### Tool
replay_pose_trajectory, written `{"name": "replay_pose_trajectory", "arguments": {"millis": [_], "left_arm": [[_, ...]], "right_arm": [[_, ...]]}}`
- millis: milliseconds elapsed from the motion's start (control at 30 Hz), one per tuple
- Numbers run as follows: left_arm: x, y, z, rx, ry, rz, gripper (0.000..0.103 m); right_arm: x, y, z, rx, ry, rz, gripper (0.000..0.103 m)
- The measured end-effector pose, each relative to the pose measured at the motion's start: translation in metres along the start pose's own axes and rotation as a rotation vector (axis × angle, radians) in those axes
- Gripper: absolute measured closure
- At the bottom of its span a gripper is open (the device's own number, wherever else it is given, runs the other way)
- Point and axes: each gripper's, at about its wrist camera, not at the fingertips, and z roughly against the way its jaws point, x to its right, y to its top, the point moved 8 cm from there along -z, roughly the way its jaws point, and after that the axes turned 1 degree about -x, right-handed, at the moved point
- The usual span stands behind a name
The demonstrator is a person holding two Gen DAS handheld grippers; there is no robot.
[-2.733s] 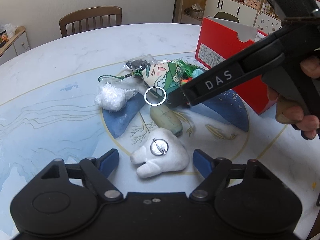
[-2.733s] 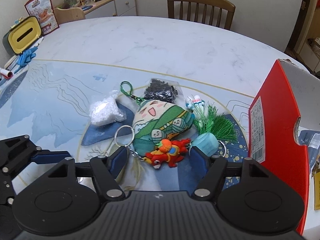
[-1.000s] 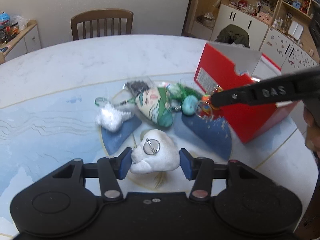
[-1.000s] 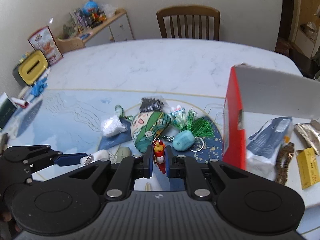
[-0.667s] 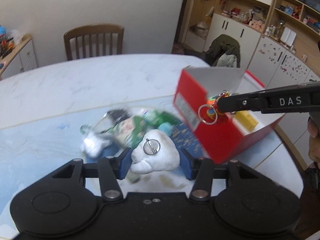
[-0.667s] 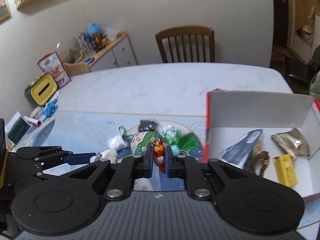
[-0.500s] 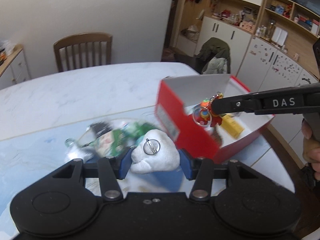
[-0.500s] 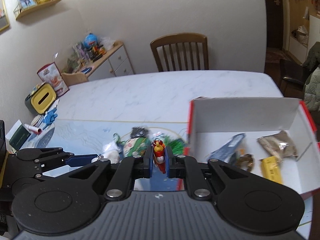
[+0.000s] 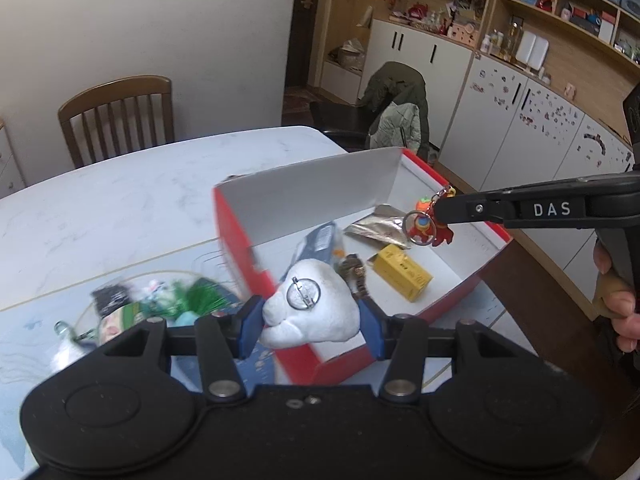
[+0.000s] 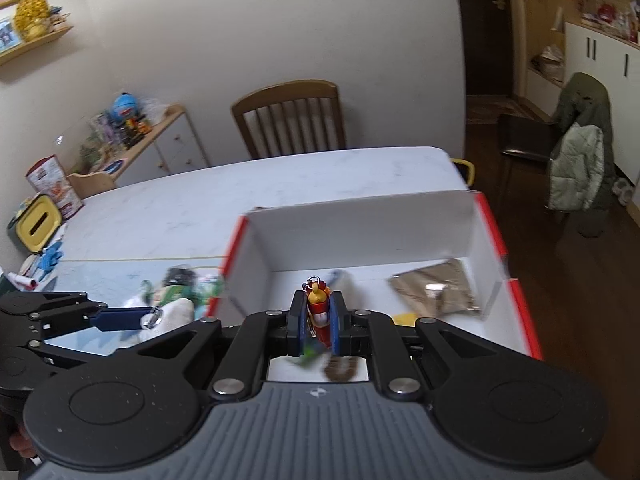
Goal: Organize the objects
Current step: 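Carry the plush tooth and parrot keychain into the shoebox and open both tools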
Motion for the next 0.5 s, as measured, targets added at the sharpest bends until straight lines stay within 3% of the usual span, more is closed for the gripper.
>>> {"name": "replay_pose_trajectory", "arguments": {"millis": [500], "left_arm": [[0.051,0.046,-0.077,-0.054,0.022,-0.063,0.053]], "right_arm": [[0.076,-0.012,-0.035,-0.07,-0.05,0.01,0.092]]}}
